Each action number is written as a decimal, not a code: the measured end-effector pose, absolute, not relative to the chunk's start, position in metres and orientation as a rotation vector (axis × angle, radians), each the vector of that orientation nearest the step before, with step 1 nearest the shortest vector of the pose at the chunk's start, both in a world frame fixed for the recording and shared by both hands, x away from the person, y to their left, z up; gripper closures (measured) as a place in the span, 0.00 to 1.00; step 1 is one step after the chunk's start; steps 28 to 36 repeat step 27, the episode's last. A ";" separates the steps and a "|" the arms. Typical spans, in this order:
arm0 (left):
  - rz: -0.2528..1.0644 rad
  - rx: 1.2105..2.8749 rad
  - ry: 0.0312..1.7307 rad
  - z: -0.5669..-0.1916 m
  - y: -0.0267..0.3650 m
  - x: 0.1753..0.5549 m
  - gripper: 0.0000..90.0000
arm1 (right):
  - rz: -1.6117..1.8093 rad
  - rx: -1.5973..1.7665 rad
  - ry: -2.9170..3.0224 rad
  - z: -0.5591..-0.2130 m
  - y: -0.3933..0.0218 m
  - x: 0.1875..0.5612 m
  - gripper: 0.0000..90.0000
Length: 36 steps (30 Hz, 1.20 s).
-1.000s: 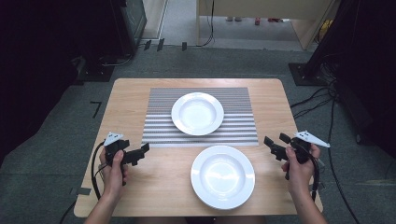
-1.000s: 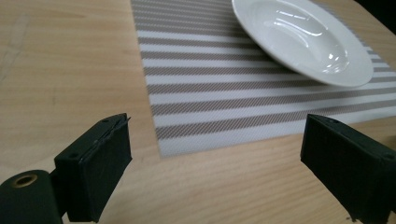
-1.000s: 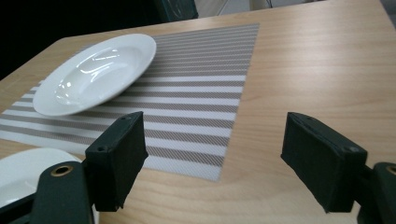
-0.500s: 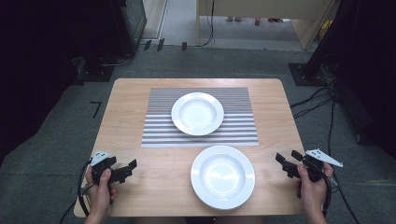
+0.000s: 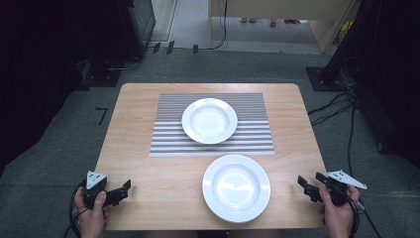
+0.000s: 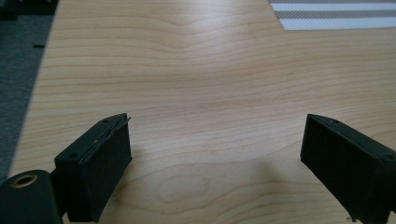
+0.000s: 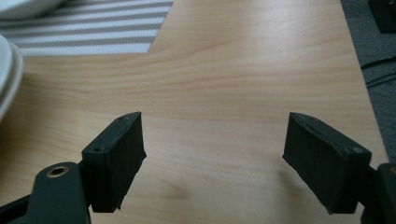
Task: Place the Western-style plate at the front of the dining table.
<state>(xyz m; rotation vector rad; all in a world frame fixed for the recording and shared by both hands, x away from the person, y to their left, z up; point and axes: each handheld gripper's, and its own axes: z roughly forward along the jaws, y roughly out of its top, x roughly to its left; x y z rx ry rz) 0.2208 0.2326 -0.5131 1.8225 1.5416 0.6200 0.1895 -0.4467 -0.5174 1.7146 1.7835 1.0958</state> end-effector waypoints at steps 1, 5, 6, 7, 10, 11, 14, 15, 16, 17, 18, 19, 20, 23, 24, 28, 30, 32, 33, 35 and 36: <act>0.625 1.830 1.546 -0.514 0.234 0.220 0.10 | 1.055 1.706 1.797 -0.519 -0.447 0.186 0.23; 0.626 1.856 1.546 -0.516 0.232 0.219 0.10 | 0.997 1.699 1.814 -0.522 -0.448 0.183 0.23; 0.639 1.875 1.546 -0.517 0.230 0.219 0.10 | 0.975 1.713 1.826 -0.524 -0.448 0.183 0.22; 0.648 1.882 1.543 -0.518 0.229 0.218 0.10 | 0.964 1.710 1.820 -0.524 -0.448 0.182 0.22; 0.658 1.890 1.540 -0.518 0.228 0.218 0.10 | 0.946 1.701 1.829 -0.524 -0.446 0.182 0.22; 0.663 1.885 1.540 -0.519 0.228 0.218 0.09 | 0.924 1.691 1.835 -0.525 -0.444 0.182 0.22; 0.663 1.886 1.536 -0.519 0.228 0.218 0.09 | 0.893 1.677 1.842 -0.525 -0.441 0.183 0.21; 0.657 1.895 1.523 -0.519 0.227 0.218 0.09 | 0.848 1.655 1.852 -0.525 -0.437 0.183 0.20; 0.657 1.895 1.523 -0.519 0.227 0.218 0.09 | 0.848 1.655 1.852 -0.525 -0.437 0.183 0.20; 0.657 1.897 1.522 -0.519 0.227 0.218 0.09 | 0.846 1.652 1.858 -0.525 -0.437 0.183 0.20; 0.656 1.897 1.521 -0.519 0.227 0.218 0.09 | 0.846 1.653 1.858 -0.525 -0.437 0.183 0.20; 0.656 1.897 1.521 -0.519 0.227 0.218 0.09 | 0.846 1.655 1.857 -0.525 -0.437 0.183 0.19; 0.655 1.897 1.521 -0.519 0.227 0.218 0.09 | 0.844 1.657 1.856 -0.526 -0.437 0.184 0.18; 0.655 1.896 1.521 -0.519 0.228 0.218 0.09 | 0.826 1.679 1.843 -0.526 -0.437 0.185 0.13; 0.655 1.896 1.521 -0.519 0.228 0.218 0.09 | 0.826 1.679 1.843 -0.526 -0.437 0.185 0.13; 0.655 1.896 1.521 -0.519 0.228 0.218 0.09 | 0.822 1.685 1.839 -0.526 -0.437 0.185 0.12; 0.655 1.896 1.521 -0.519 0.228 0.218 0.09 | 0.822 1.685 1.839 -0.526 -0.437 0.185 0.12; 0.655 1.896 1.521 -0.519 0.228 0.218 0.09 | 0.822 1.685 1.839 -0.526 -0.437 0.185 0.12; 0.655 1.896 1.521 -0.519 0.228 0.218 0.09 | 0.822 1.685 1.839 -0.526 -0.437 0.185 0.12; 0.655 1.896 1.521 -0.519 0.228 0.218 0.09 | 0.822 1.685 1.839 -0.526 -0.437 0.185 0.12; 0.655 1.896 1.521 -0.519 0.228 0.218 0.09 | 0.822 1.685 1.839 -0.526 -0.437 0.185 0.12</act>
